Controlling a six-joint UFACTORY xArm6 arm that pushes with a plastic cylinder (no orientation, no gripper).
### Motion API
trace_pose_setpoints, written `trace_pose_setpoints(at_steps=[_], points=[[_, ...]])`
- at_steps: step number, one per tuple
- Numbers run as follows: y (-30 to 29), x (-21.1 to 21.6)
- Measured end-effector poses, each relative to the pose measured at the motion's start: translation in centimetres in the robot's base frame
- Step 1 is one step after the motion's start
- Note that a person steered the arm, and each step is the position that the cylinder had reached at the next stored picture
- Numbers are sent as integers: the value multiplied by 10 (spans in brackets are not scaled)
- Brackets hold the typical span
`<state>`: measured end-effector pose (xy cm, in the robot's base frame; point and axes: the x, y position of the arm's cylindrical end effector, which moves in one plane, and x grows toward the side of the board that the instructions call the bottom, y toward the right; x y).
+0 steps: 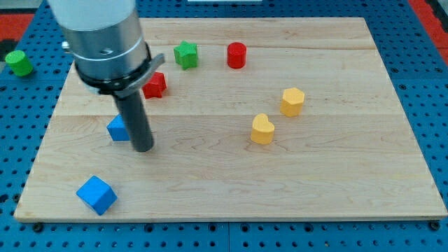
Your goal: Move the blue blocks towards the center
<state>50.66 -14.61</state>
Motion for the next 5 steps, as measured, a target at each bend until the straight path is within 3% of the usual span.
trace_pose_setpoints(at_steps=[2,3,4,5], points=[[-159,17],[-152,70],[-74,111],[-39,112]])
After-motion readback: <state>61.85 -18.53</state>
